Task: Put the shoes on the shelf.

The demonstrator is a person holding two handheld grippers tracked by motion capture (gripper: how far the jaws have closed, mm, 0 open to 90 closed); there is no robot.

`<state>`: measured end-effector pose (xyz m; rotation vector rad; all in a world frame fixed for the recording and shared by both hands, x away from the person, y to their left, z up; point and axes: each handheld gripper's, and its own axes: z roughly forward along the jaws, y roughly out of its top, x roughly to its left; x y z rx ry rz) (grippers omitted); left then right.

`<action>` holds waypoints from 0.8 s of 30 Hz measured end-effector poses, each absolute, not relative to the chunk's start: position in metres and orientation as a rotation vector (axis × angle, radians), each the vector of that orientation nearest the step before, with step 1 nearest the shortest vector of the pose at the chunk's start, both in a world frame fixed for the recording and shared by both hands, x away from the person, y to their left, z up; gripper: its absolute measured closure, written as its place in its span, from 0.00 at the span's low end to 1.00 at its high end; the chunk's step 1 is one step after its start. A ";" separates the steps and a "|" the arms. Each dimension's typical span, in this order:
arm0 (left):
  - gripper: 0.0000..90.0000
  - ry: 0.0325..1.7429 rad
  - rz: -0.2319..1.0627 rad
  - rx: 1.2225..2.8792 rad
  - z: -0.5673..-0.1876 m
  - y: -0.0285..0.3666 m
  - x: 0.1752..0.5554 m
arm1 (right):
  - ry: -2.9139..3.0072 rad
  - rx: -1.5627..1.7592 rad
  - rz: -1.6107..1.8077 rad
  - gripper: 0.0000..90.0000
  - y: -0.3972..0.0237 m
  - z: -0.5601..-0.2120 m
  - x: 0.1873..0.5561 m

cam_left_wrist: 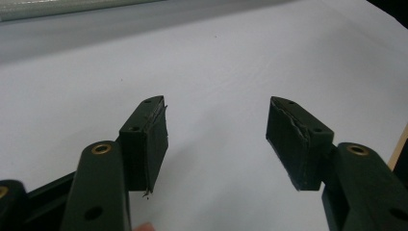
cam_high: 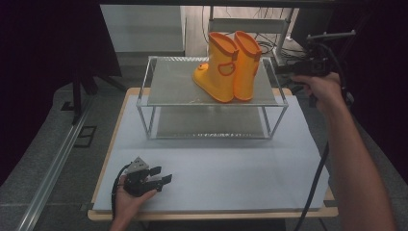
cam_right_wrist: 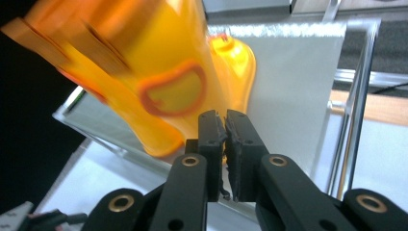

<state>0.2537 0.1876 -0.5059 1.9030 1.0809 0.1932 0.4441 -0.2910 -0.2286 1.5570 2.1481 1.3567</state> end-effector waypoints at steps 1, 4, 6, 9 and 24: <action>0.44 1.081 0.193 1.903 -0.506 0.188 0.254 | 2.155 1.559 1.349 0.94 -0.292 -0.234 0.445; 0.44 1.081 0.197 1.904 -0.506 0.187 0.254 | 2.173 1.567 1.341 0.95 -0.293 -0.250 0.448; 0.44 1.081 0.198 1.903 -0.506 0.188 0.254 | 2.181 1.576 1.335 0.95 -0.293 -0.259 0.450; 0.44 1.081 0.198 1.900 -0.506 0.188 0.254 | 2.189 1.587 1.332 0.95 -0.293 -0.269 0.453; 0.44 1.084 0.205 1.893 -0.506 0.191 0.254 | 2.234 1.624 1.297 0.95 -0.281 -0.313 0.464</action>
